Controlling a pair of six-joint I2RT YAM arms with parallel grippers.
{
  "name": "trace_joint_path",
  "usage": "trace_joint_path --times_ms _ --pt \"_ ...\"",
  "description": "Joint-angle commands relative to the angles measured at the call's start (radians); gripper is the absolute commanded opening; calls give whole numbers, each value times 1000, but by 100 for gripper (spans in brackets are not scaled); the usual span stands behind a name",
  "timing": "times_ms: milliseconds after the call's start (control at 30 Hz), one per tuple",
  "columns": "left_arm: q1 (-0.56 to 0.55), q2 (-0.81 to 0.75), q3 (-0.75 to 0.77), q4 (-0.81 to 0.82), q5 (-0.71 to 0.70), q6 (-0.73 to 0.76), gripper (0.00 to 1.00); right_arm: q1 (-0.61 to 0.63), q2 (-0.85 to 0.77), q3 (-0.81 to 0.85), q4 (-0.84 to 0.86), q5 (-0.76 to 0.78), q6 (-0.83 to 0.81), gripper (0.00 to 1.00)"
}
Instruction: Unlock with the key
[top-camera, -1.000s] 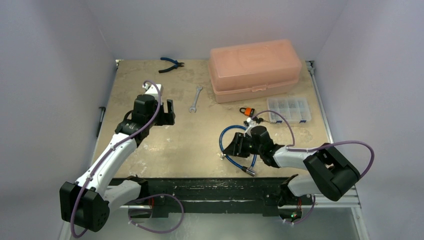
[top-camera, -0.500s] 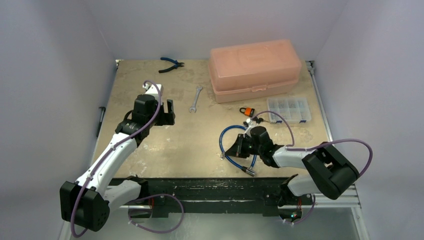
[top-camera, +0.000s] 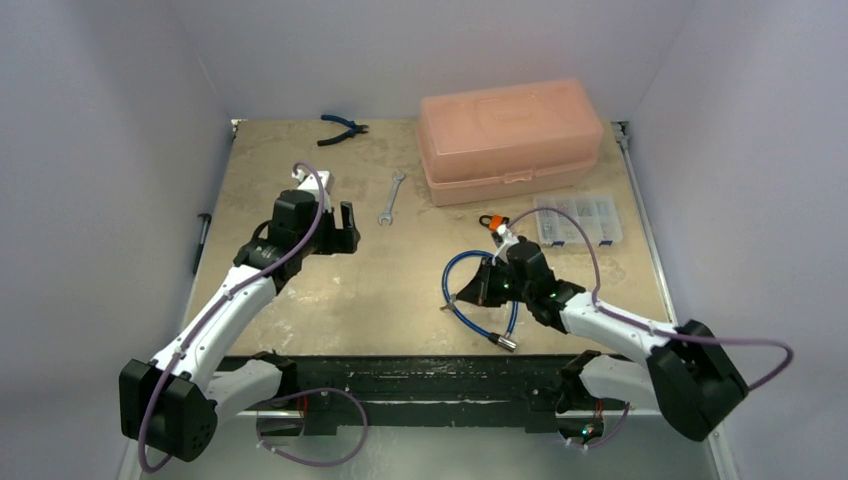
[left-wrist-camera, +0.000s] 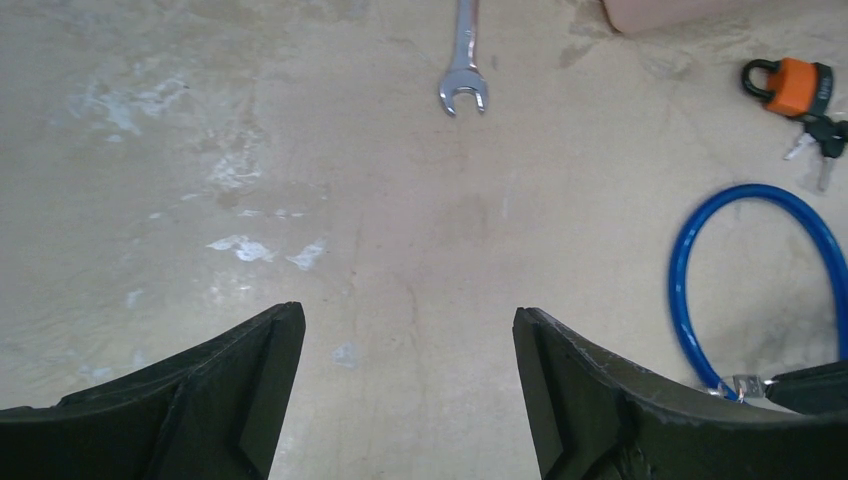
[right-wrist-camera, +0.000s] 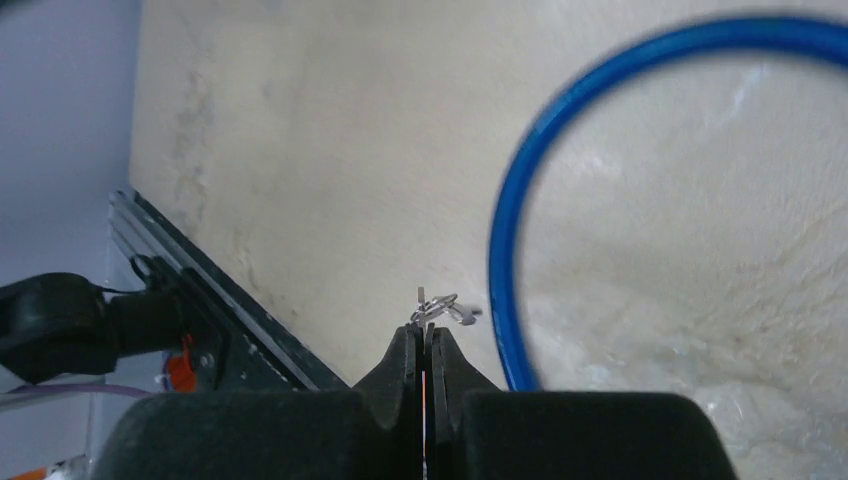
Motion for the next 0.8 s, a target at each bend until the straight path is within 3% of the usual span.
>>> trace_joint_path --times_ms 0,267,467,767 --pt "-89 19 43 6 40 -122 80 -5 -133 136 -224 67 -95 0" --pt "-339 146 107 0 -91 -250 77 -5 -272 270 -433 126 -146 0" --pt "-516 319 194 3 -198 -319 77 -5 -385 318 -559 264 -126 0" --pt "-671 591 382 -78 -302 -466 68 -5 -520 343 -680 416 -92 0"
